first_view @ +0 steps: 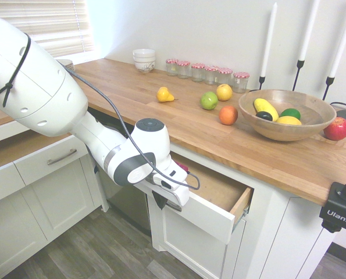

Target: Close the drawer

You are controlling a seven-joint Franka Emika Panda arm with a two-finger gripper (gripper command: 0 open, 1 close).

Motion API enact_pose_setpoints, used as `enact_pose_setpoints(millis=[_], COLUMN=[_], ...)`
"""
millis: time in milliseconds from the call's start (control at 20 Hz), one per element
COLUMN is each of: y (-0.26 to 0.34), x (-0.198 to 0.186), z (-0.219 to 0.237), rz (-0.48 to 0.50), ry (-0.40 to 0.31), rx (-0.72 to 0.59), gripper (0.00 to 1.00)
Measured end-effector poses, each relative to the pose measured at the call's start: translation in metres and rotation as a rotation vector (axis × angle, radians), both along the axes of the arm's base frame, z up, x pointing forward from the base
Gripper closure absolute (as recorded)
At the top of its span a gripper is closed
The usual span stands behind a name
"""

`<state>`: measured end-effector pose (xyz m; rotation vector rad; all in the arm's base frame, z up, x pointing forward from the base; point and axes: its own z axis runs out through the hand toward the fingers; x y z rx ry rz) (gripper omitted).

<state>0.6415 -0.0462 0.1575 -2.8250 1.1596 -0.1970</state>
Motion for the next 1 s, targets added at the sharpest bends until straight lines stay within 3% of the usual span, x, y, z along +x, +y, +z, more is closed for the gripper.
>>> enact_pose_setpoints(millis=[1000], y=[-0.005], x=[0.070], z=[0.011], rz=[-0.020], ry=[-0.018], rx=[0.004], gripper=[1.00])
